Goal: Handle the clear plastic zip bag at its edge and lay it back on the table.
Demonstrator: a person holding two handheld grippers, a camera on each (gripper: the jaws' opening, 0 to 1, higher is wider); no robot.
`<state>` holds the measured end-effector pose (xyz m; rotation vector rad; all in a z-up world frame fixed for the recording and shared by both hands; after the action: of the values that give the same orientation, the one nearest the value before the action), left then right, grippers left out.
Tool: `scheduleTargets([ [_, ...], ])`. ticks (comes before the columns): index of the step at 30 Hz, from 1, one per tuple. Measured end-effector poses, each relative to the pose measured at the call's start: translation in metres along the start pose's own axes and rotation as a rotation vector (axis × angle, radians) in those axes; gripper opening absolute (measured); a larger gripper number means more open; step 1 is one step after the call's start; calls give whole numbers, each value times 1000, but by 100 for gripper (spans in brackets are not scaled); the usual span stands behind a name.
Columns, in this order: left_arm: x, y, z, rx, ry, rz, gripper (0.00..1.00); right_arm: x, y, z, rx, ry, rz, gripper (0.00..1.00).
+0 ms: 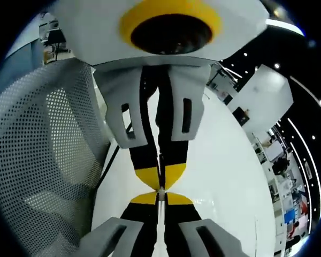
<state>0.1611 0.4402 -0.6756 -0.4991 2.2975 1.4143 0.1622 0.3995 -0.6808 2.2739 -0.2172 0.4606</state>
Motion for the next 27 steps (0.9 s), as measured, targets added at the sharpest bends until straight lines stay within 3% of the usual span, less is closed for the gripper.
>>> scheduleTargets([
  [3, 5, -3, 1, -20, -34, 10, 0, -4, -2, 0, -18, 6, -10, 0],
  [27, 6, -4, -1, -26, 21, 15, 0, -6, -1, 7, -46, -9, -10, 0],
])
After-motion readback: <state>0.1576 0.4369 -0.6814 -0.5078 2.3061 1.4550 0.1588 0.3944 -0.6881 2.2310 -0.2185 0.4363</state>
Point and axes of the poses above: the point that each gripper's makers call its tool centre point, and the gripper's own axes: y roughly backward along the fingers, x roughly to its right, z roughly out of its underside, the point moved 5 cm from there along y, roughly backward along the fingers, and after that the axes turned 7 degrees about -y, right-handed, at the moved point
